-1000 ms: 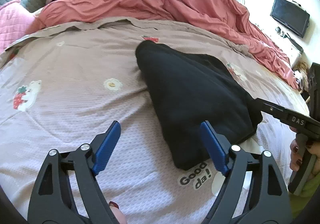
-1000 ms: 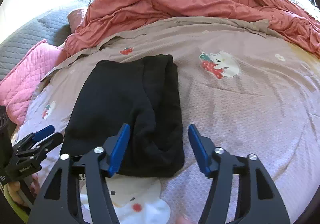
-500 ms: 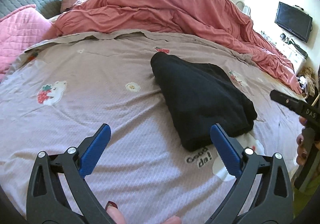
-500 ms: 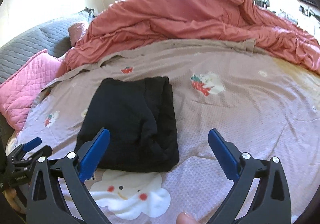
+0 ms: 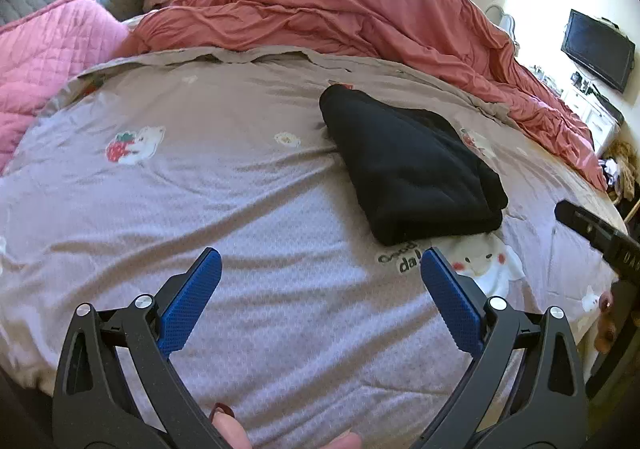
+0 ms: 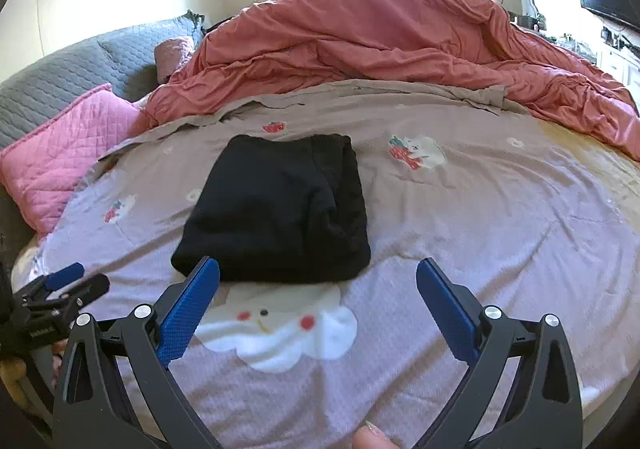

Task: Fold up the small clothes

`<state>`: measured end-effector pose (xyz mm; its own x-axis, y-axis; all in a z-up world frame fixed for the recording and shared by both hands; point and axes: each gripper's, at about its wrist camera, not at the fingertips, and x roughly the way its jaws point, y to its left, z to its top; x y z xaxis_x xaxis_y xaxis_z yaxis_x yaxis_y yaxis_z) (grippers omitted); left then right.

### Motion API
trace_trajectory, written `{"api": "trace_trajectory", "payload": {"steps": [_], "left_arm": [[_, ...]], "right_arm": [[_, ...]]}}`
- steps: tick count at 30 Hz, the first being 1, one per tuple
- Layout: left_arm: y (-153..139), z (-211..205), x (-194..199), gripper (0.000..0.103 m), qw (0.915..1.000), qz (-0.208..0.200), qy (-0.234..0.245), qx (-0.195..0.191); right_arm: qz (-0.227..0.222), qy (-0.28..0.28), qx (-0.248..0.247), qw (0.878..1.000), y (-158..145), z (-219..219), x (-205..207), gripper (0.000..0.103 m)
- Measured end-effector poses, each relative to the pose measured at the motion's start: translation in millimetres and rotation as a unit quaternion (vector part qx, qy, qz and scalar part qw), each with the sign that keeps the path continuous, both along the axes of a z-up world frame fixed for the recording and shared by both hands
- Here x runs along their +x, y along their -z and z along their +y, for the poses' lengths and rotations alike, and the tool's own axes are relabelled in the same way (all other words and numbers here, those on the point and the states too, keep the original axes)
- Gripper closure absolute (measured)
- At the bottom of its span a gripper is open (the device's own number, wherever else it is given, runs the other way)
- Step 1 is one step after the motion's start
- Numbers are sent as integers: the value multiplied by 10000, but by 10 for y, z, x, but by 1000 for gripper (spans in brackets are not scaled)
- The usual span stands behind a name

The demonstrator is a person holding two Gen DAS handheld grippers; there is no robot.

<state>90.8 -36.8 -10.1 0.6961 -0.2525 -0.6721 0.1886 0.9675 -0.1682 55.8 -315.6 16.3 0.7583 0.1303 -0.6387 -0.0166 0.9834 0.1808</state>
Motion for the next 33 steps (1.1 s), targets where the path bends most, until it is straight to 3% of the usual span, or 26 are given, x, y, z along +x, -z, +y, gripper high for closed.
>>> {"api": "trace_trajectory", "payload": {"steps": [12,33], "left_arm": [[175,-53,-125,10,9996,234,97,79],[182,-62,-123,10,9997,214,56,130]], "right_arm": [[382,-45,-151,9991,332,181,-142,5],[434,-64,-118,9990,369,202,-157,5]]}}
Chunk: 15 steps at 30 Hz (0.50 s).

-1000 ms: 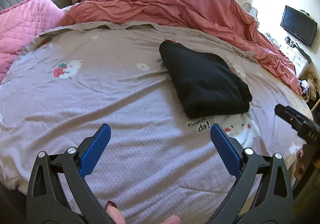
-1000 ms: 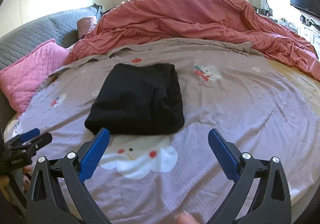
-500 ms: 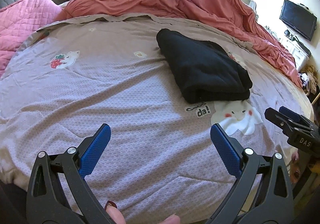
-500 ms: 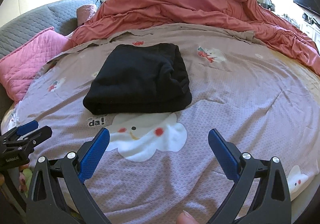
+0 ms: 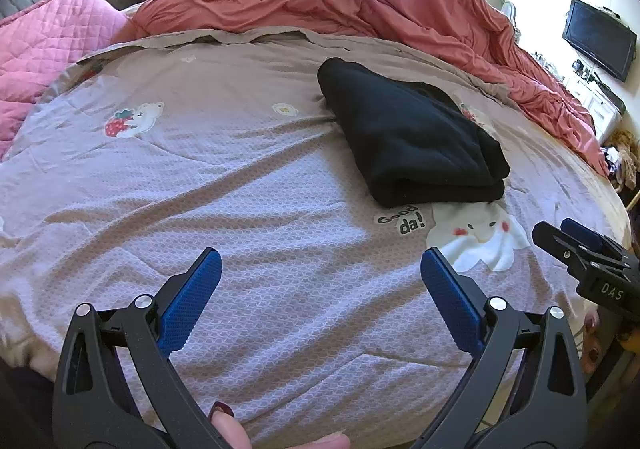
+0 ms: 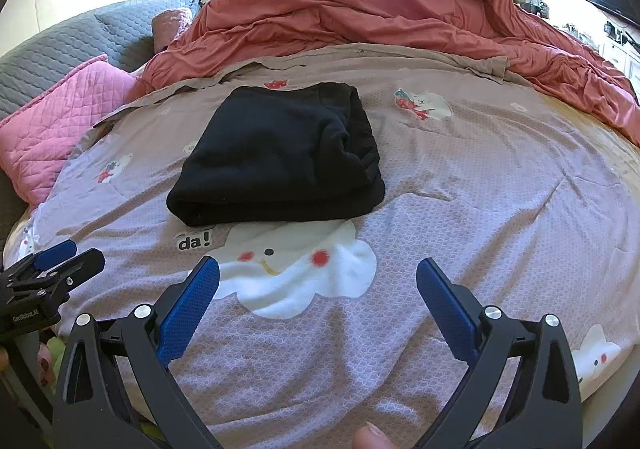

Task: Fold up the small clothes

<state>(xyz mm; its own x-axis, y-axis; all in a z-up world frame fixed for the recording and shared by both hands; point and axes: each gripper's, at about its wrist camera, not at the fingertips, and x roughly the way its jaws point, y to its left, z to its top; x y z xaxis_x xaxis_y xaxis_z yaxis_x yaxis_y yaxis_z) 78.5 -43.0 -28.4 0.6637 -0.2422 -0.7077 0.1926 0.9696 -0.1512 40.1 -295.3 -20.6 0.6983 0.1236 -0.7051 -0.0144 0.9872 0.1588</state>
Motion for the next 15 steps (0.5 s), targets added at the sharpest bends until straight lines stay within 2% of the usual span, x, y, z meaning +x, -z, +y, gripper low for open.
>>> {"api": "trace_trajectory", "payload": {"steps": [15], "left_arm": [[-14,30,-3,10,9999,8,-87,58]], "right_arm": [[-36,55,46,10000,-20,-1,-38,5]]}}
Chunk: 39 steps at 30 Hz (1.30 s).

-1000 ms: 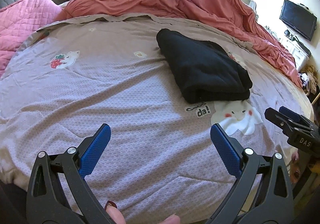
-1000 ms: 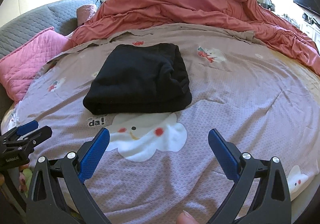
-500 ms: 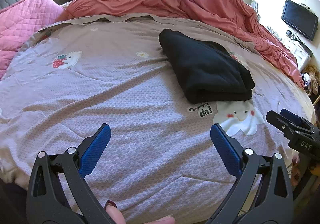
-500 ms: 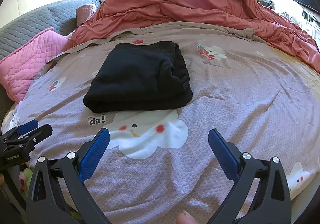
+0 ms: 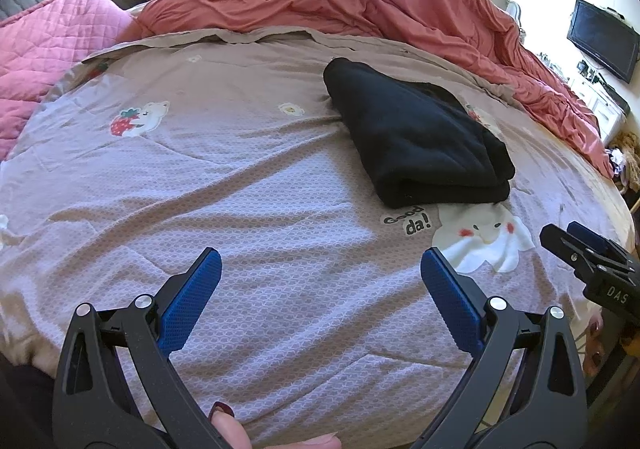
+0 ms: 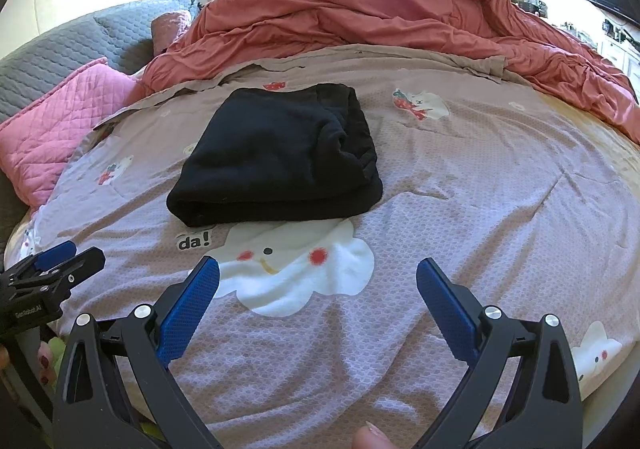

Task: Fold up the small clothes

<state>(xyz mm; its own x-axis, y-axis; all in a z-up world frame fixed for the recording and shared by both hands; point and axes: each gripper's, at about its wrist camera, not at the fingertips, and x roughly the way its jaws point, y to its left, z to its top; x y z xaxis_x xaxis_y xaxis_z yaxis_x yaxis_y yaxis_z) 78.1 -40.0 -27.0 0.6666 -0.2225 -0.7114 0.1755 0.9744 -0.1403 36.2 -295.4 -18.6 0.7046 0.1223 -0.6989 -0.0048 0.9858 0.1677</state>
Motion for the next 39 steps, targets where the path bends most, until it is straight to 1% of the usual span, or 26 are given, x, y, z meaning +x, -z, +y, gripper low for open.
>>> {"api": "trace_trajectory", "payload": {"steps": [13,39], "left_arm": [[-12,-2,8,10,10000,-13,-48,67],[-8,11,14,10,10000,-6,-53,64]], "right_arm": [[-97,46,-51,9999,-27,-48,-34,5],[-95,-31,-134,9999,-58,27,-34,5]]}}
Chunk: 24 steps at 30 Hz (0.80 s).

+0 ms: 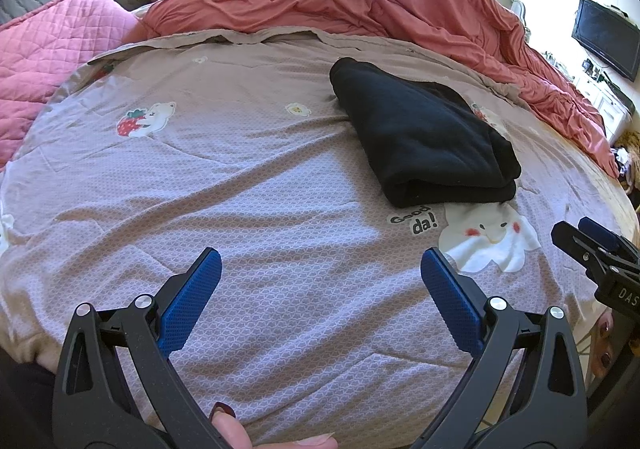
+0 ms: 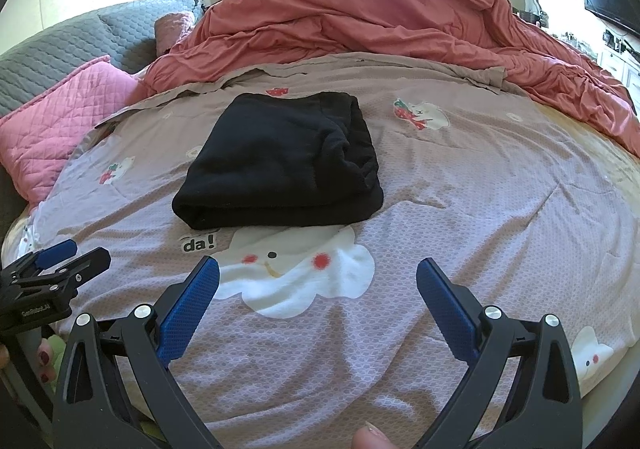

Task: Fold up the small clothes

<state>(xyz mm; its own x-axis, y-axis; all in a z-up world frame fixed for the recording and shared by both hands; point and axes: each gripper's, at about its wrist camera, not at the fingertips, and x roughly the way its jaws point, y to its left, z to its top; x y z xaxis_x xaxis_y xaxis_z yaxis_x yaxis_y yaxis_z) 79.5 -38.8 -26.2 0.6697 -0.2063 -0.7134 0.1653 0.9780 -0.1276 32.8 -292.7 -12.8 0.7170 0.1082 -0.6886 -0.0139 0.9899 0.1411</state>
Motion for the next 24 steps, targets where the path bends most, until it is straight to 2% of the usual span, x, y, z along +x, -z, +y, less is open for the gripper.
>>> {"api": "trace_trajectory", "payload": {"steps": [24], "left_arm": [[47,24,17,10,9999,89,-119,43]], "right_arm": [[180,139,41,9997,119,-78,8,5]]}}
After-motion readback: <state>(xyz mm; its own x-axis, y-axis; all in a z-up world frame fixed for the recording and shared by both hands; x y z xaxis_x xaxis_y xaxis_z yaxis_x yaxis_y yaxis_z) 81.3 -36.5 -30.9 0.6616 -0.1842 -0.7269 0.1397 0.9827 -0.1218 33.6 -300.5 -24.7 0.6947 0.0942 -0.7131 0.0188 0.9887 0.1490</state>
